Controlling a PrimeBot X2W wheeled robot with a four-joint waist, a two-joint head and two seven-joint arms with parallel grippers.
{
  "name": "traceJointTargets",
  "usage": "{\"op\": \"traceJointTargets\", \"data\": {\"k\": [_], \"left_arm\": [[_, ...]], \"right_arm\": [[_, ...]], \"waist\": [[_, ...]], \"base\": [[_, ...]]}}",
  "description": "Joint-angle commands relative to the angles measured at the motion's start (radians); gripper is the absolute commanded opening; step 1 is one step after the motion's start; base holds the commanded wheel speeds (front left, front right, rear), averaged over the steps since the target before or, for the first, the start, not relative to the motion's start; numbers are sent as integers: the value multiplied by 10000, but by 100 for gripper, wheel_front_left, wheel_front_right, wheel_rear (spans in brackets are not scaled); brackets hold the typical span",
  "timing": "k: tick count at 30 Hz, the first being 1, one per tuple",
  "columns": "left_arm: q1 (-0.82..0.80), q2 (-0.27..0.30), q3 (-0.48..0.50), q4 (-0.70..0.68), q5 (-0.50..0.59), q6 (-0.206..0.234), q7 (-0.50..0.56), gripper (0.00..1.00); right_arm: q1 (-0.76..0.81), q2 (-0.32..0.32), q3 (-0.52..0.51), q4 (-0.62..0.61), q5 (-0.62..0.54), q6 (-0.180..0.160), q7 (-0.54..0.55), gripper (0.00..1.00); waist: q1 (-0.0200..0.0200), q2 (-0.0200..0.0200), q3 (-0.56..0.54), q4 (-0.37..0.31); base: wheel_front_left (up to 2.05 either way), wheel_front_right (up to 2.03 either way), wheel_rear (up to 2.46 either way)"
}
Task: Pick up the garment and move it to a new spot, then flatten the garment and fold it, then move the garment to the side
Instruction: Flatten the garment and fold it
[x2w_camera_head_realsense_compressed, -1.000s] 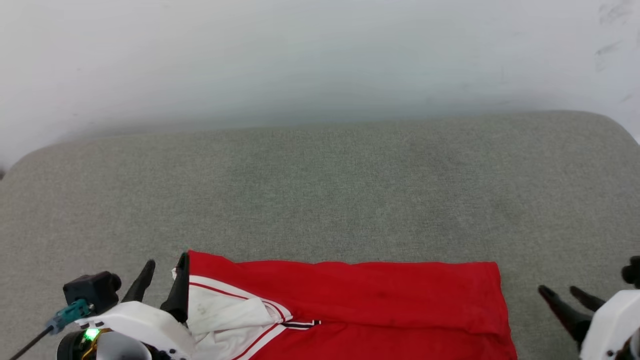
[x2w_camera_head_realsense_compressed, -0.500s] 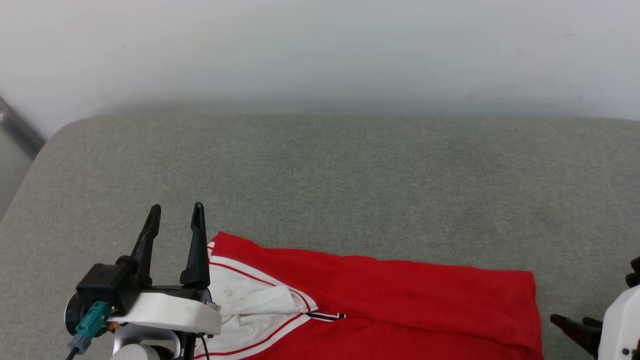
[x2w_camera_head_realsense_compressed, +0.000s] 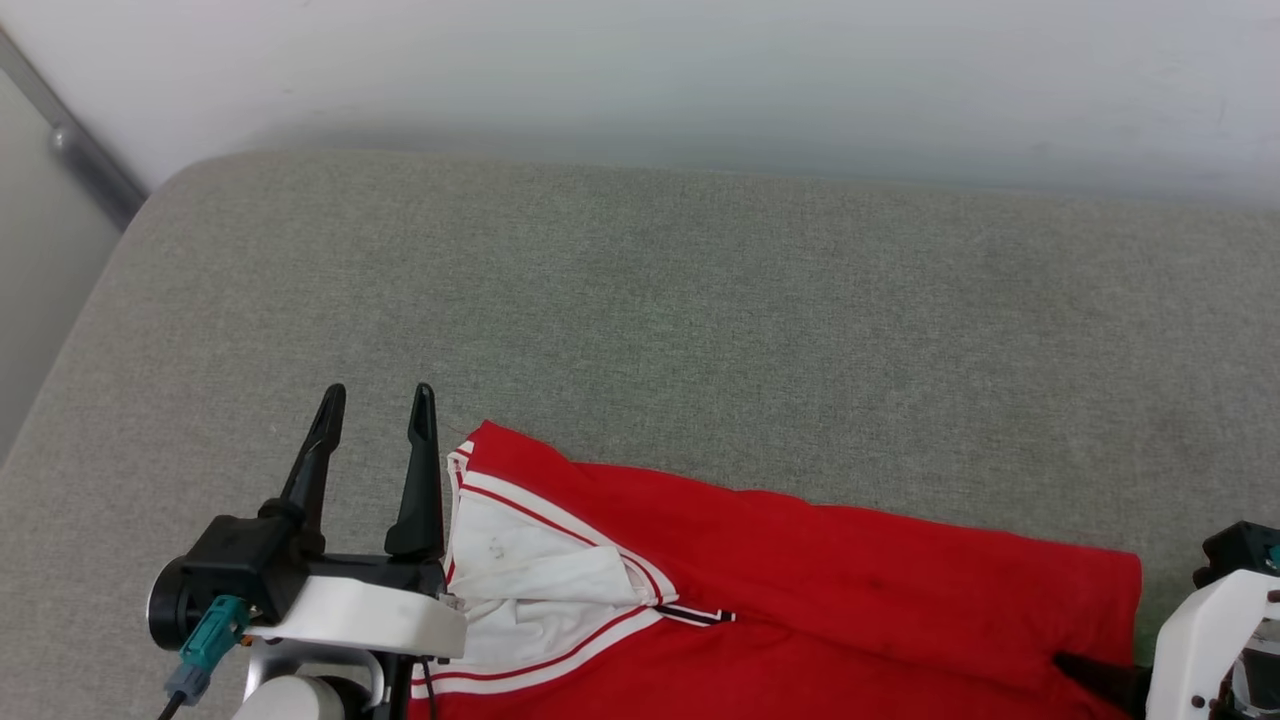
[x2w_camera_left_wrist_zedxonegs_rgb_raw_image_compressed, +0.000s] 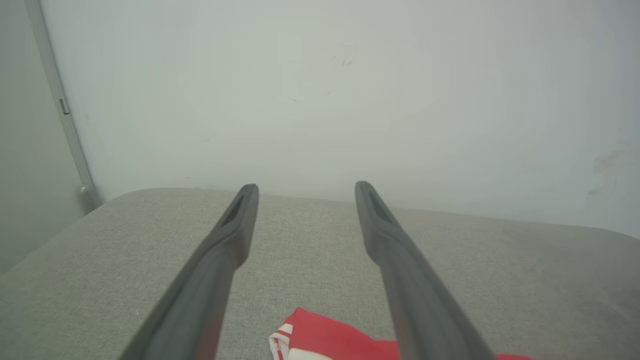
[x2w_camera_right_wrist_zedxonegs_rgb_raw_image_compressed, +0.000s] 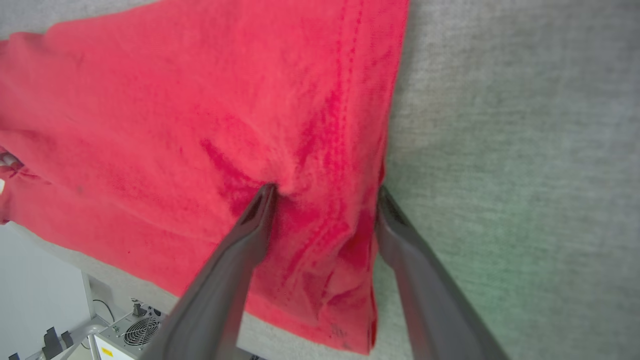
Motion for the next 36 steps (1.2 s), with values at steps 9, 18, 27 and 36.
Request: {"op": "traceJointTargets", "data": {"k": [9,18,27,36], "left_arm": [[411,320,-87,88,102,196,328,100],[888,498,-40,-114,126,505,537,100],[1016,580,-94,-302,189,653,640,100],[1036,543,-189,-213,110,649,669,100]], "right_arm": [[-347,-571,878,-198,457,0,-543,0],[-384,-1050,244,-175,434,-2,-404,0],[-352,-1122,-2131,194,83,-2,156,0],[-1094,1574,-3381,-106,1908,-2,2748,0]], "waist": [[-1,-1,-760,-405],[-1,-1,-1188,-882],[-1,-1,-1222,-1215],[-1,-1,-1319,-1350]], "base": [[0,0,0],[0,0,0],[0,0,0],[0,0,0]]}}
